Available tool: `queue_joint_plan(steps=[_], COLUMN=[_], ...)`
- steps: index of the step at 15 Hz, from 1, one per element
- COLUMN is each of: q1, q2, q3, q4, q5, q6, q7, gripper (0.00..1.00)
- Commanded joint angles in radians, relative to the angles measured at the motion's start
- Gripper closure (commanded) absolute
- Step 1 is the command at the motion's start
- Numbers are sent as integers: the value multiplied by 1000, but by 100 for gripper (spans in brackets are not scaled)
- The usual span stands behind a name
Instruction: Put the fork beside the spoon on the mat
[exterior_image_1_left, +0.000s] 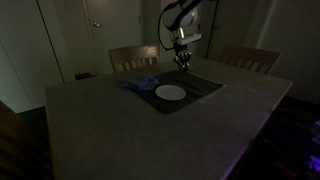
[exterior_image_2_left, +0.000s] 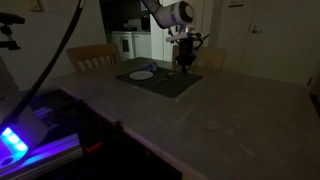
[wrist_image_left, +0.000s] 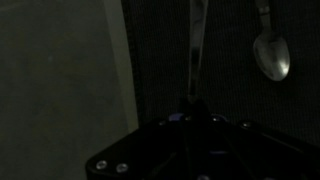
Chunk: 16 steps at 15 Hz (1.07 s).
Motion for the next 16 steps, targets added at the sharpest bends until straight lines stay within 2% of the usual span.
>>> queue_joint_plan(steps=[1,6,9,10,13,14,16], q1=[-35,-74,-53,-59,-58,-58,-41], q2=[-97,-193,-218,-156,-176,-180,-190], q3=[21,54,28,35,34,34,28], q4=[-169,-362,-410,-321,-359,-364,-380], q5=[25,34,-8,11,1,1,-11], q6=[84,274,229,228,226,226,228], q7=[-40,-208,-225,-201,-203,-203,-181], gripper=[98,98,98,93,93,98,98])
